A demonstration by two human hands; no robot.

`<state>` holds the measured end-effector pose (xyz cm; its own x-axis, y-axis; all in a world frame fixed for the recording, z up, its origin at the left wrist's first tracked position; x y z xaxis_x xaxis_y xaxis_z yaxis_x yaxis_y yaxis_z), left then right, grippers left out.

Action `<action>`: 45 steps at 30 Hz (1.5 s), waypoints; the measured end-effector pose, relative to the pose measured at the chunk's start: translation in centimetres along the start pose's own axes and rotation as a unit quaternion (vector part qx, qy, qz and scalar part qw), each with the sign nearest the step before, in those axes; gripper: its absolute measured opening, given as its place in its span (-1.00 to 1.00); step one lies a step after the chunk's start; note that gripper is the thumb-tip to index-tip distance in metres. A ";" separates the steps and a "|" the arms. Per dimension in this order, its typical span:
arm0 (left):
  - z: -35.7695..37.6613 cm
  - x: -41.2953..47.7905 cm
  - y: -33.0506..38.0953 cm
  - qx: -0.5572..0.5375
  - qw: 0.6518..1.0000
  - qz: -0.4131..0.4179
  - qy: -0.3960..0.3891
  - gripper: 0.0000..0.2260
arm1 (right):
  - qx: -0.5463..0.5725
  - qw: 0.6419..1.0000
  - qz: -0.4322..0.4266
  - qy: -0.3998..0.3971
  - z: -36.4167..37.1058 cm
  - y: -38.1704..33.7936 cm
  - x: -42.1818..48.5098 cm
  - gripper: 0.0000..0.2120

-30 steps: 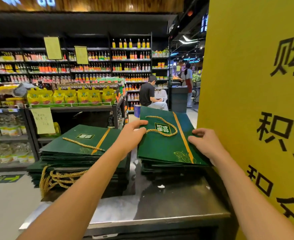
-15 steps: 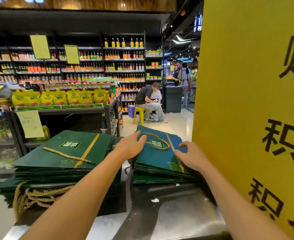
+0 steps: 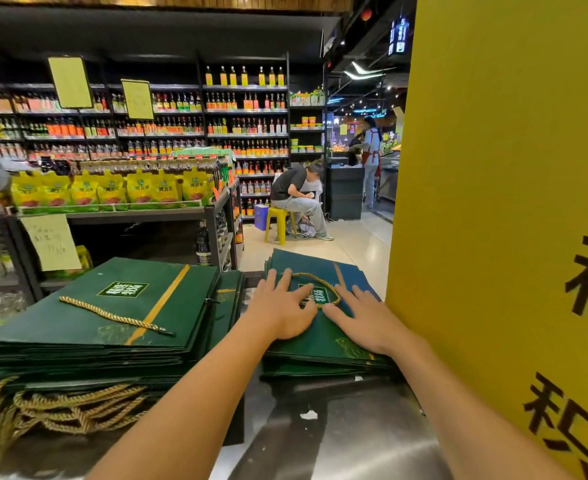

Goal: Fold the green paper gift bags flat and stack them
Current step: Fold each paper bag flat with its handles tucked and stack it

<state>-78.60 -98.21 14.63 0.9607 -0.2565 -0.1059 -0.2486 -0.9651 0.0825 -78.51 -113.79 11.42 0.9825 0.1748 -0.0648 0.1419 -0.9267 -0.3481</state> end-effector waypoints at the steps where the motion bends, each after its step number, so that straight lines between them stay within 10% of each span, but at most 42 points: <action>1: 0.1 0.0 0.0 0.000 1.000 -0.001 0.000 -0.47 | -0.008 1.000 0.001 -0.001 0.1 0.1 0.1 -0.23; 24: 0.0 -0.4 -0.4 -0.030 0.999 -0.013 0.020 -0.43 | -0.039 0.999 0.006 -0.035 -0.3 -0.5 0.4 -0.20; 29: -6.3 -3.9 -1.8 -0.067 0.989 -0.001 0.134 -0.60 | -0.016 0.997 -0.045 0.064 -3.7 -4.6 -1.3 -0.55; 36: -11.9 -15.1 -13.9 -0.070 0.962 -0.130 0.228 -0.82 | 0.126 0.971 -0.185 0.081 -3.8 -19.0 -6.2 -0.76; 45: -9.5 -26.0 -26.8 -0.111 0.923 -0.289 0.230 -0.59 | 0.199 0.972 -0.118 0.031 0.7 -24.1 -5.9 -0.41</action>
<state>-95.78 -65.12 24.55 0.8885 0.3959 0.2320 0.3032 -0.8860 0.3508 -87.81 -92.26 19.52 0.9354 0.3353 0.1120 0.3177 -0.6587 -0.6821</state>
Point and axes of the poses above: each hand's wrist, its own x-axis towards the middle knuckle, its own z-axis out of the palm, y = z × x, the point moved 9 cm from there along x, towards the middle knuckle, and after that the axes turned 7 degrees about -y, right-handed, at the moved point
